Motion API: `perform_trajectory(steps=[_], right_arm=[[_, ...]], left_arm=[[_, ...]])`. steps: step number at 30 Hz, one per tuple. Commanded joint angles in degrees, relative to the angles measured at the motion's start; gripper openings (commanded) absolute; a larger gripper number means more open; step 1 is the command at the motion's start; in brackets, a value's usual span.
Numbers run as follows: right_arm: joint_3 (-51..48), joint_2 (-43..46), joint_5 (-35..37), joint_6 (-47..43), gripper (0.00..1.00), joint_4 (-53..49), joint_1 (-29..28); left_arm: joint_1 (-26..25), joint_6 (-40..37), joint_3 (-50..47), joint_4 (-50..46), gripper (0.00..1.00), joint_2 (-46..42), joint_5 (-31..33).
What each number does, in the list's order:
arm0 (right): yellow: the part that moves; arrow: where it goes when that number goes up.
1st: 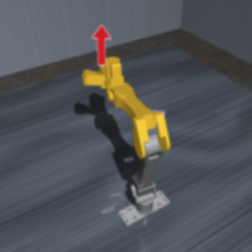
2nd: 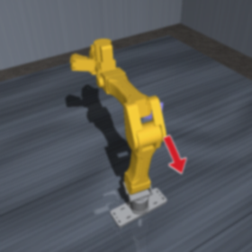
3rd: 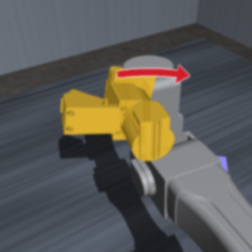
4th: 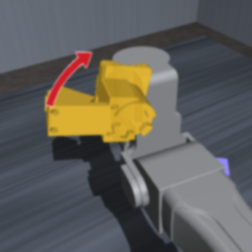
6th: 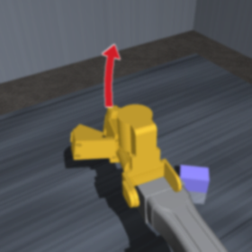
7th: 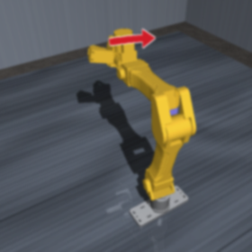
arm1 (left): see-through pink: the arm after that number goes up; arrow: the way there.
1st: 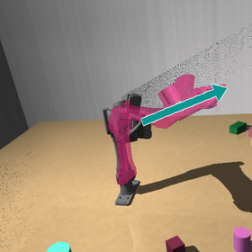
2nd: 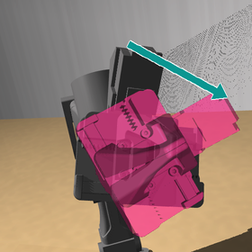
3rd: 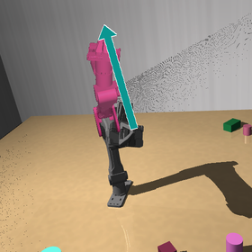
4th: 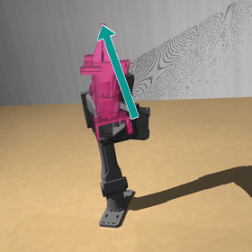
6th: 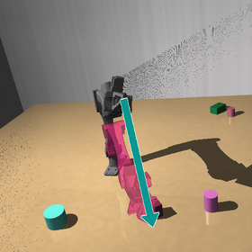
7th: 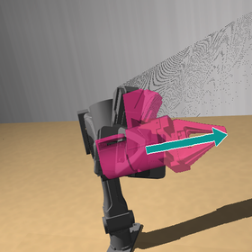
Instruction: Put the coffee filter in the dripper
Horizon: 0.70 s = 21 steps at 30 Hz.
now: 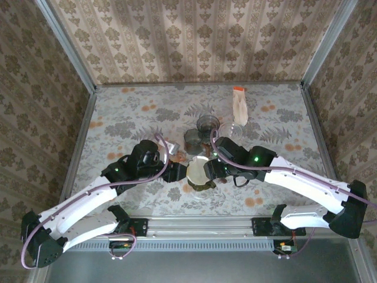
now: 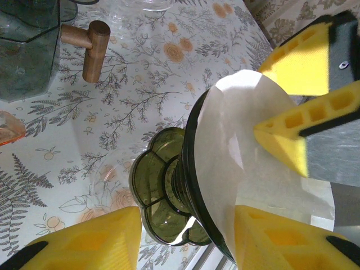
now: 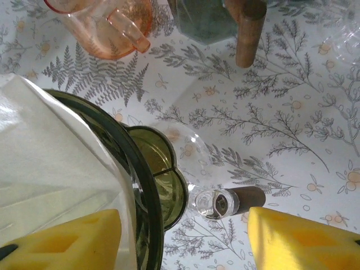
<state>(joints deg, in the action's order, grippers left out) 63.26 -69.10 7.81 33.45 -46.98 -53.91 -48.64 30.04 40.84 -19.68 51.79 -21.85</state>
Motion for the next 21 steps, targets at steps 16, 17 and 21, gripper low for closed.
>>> perform_trajectory(steps=[16,17,21], right_arm=[[11.46,-13.05,-4.13,-1.46,0.74,-7.76,0.12],[11.44,-13.23,-4.03,-1.46,0.74,-7.85,0.12],[11.11,-13.98,-3.80,-1.62,0.74,-8.43,0.12]], left_arm=[[0.39,0.46,-1.64,2.57,0.48,-0.40,-0.92],[0.44,0.42,-1.73,2.55,0.48,-0.34,-1.00],[0.55,0.47,-1.79,2.92,0.48,-0.30,-1.09]])
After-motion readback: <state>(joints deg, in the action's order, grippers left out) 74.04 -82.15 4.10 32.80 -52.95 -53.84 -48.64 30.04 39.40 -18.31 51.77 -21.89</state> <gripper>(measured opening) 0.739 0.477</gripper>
